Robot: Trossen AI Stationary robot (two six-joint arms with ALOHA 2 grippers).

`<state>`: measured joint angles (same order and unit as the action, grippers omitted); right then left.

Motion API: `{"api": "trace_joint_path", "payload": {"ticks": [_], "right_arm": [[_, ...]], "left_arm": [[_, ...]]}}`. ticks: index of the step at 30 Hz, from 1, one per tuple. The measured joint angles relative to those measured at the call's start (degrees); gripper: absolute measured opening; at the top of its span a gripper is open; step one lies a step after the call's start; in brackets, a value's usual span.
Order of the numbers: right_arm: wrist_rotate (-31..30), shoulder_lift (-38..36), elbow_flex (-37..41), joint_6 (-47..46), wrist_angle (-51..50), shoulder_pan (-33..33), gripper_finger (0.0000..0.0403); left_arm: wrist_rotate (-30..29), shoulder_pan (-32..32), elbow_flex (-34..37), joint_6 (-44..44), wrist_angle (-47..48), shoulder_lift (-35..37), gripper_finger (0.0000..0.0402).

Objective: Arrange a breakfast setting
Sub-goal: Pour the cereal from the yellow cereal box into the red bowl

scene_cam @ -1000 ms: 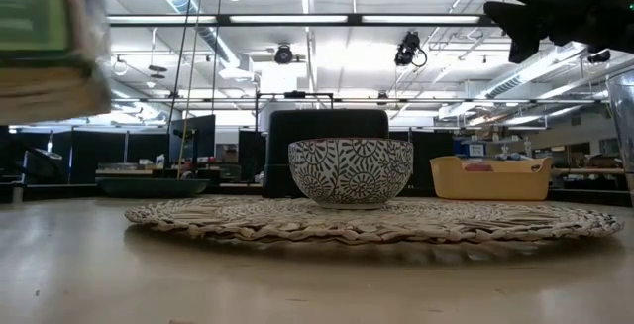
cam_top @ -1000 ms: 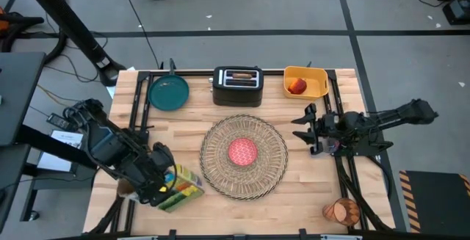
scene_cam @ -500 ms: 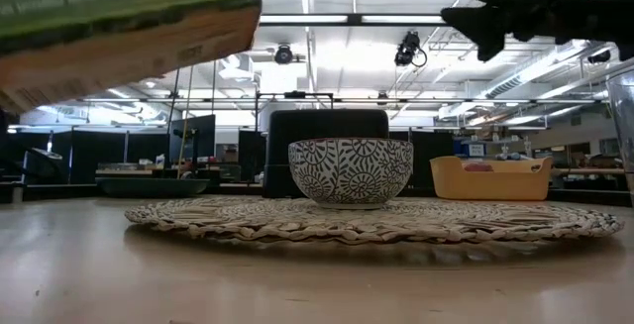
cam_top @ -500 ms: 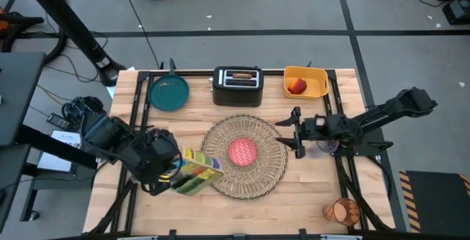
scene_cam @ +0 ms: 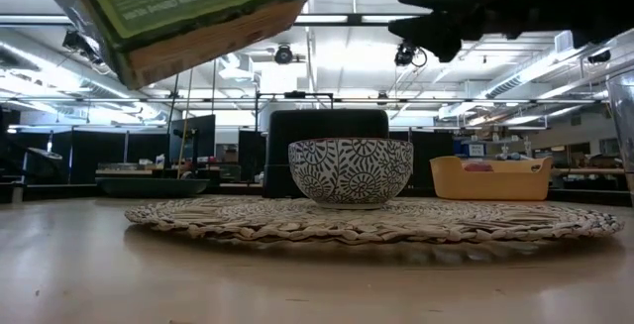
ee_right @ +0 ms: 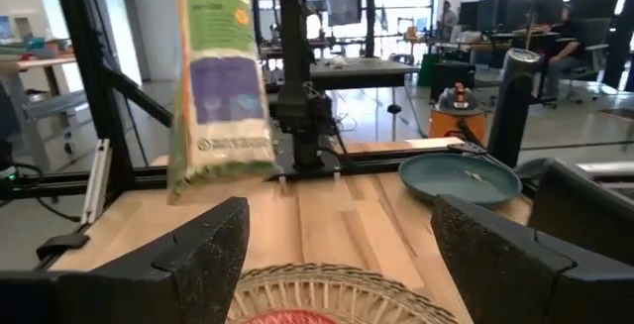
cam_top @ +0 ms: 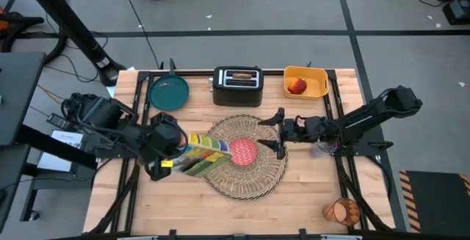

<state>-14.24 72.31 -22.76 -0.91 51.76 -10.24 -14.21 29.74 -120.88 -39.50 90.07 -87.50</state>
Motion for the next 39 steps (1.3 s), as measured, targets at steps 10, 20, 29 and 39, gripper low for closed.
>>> {"api": "trace_joint_path", "payload": {"ticks": [10, 20, 29, 39], "right_arm": [[0.22, -1.24, -7.77, 5.34, -8.16, -0.11, 0.0323], [5.03, -0.90, -8.11, 1.65, -7.06, 5.56, 0.0353], [8.35, 11.59, -8.11, 2.33, 10.23, 6.02, 0.0386], [13.85, 17.25, -8.36, -3.76, 20.07, 6.11, 0.0399]], "left_arm": [[0.12, -3.26, -0.02, 4.55, -0.19, 2.45, 0.0002], [-0.81, -3.33, -0.07, 9.08, -5.02, 5.09, 0.0002], [-2.22, -4.32, -0.04, 13.10, -7.99, 6.68, 0.0002], [-2.65, -6.45, -0.04, 17.93, -10.13, 8.16, 0.0002]]}}
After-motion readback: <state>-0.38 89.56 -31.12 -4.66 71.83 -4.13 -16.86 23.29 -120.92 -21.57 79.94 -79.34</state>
